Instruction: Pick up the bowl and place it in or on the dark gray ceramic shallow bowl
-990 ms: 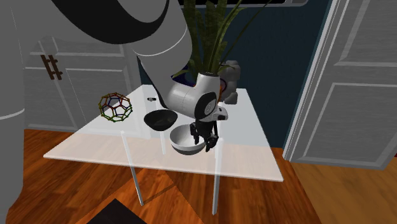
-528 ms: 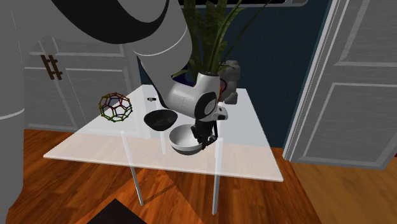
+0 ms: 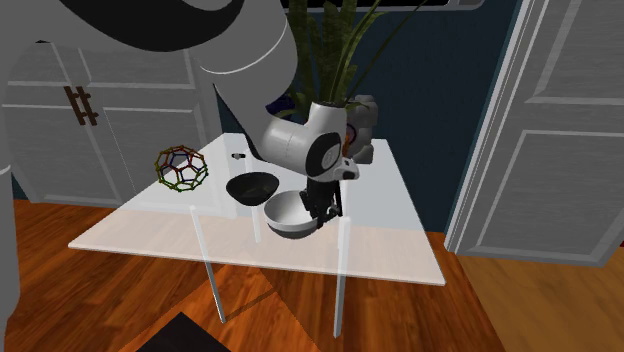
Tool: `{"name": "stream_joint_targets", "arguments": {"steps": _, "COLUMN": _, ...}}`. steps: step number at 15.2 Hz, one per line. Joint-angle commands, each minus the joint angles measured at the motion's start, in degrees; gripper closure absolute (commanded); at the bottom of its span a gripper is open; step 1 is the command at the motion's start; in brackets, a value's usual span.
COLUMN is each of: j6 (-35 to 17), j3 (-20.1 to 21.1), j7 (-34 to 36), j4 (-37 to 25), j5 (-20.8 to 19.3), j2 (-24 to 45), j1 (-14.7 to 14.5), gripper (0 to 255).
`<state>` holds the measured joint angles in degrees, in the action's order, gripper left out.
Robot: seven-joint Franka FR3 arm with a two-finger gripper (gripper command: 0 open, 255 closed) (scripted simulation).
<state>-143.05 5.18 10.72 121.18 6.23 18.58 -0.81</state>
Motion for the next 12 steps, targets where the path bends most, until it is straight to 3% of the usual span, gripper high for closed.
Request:
{"name": "stream_joint_targets", "arguments": {"steps": 1, "j6": 1.34, "j3": -0.01, "j7": 0.12, "j4": -0.31, "j5": -0.03, "j2": -1.04, "j1": 0.03, "gripper": 255}}
{"name": "stream_joint_targets", "arguments": {"steps": 12, "j6": 8.72, "j3": -0.04, "j7": 0.75, "j4": -2.21, "j5": -0.18, "j2": -6.55, "j1": 0.15, "gripper": 255}}
